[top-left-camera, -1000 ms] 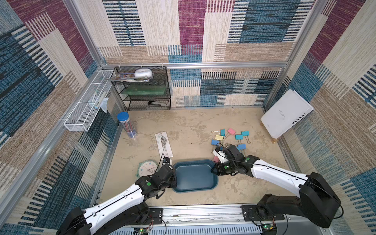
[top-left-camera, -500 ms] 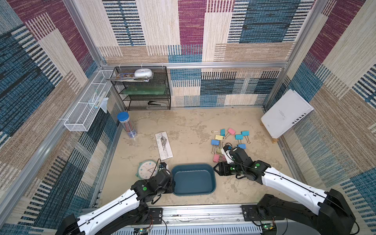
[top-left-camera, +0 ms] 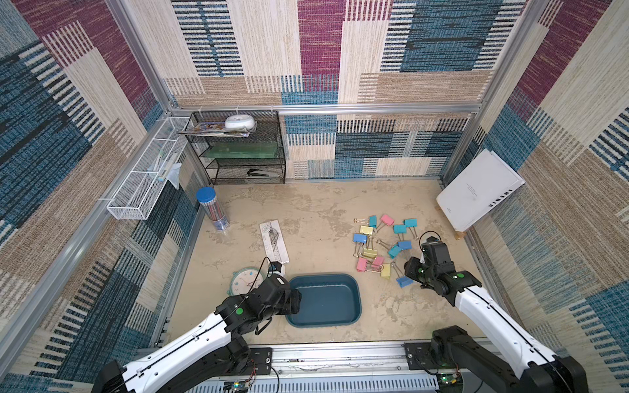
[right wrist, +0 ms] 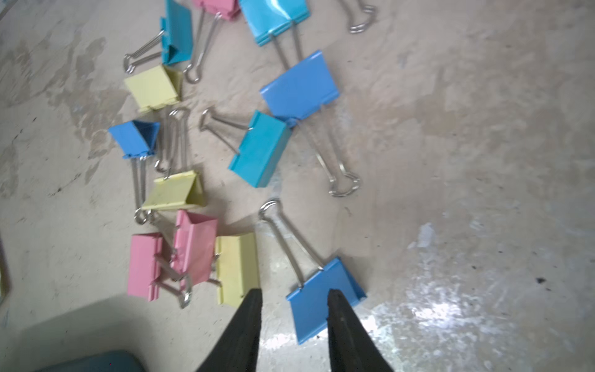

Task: Put the binder clips in the storage box
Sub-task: Adjust the binder clip at the center of the board.

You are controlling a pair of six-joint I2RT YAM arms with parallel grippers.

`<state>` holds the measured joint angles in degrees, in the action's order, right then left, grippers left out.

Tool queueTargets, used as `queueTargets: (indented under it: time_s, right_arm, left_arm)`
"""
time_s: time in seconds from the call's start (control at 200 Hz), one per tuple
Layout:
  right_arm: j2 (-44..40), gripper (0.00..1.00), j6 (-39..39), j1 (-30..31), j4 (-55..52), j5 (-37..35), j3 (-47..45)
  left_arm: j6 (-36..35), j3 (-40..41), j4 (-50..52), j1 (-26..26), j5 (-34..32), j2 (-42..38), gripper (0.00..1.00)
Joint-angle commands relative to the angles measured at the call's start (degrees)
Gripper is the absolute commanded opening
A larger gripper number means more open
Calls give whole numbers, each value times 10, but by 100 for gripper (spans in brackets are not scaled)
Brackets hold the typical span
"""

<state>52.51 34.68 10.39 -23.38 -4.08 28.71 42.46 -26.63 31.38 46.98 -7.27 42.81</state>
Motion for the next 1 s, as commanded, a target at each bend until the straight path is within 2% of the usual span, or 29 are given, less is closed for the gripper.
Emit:
queueTargets:
  time_s: [0.0, 0.14, 0.235, 0.316, 0.516, 0.696, 0.907, 0.997]
  right_arm:
    - [-12, 26, 6, -63, 40, 27, -19]
    - [41, 14, -11, -116, 83, 60, -34]
    - [82, 3, -11, -122, 109, 88, -48]
    - [86, 0, -6, -122, 127, 88, -64]
    - [80, 0, -2, -122, 132, 115, -93]
    - [71, 0, 11, -121, 164, 193, -133]
    - [-22, 0, 43, -94, 127, 192, -154]
    - [-49, 10, 42, -93, 94, 176, -141]
  left_arm:
    - [-20, -5, 9, -1, 3, -10, 82]
    - [-23, -5, 16, -2, 2, -23, 82]
    - [-20, -4, 22, -1, -1, -31, 82]
    - [-19, -3, 29, -2, -3, -40, 82]
    - [-20, -2, 41, -3, -11, -45, 82]
    - [-19, 2, 38, -2, -14, -43, 82]
    - [-17, 9, 22, -3, -13, -34, 82]
    - [-17, 7, 15, -4, -4, -21, 82]
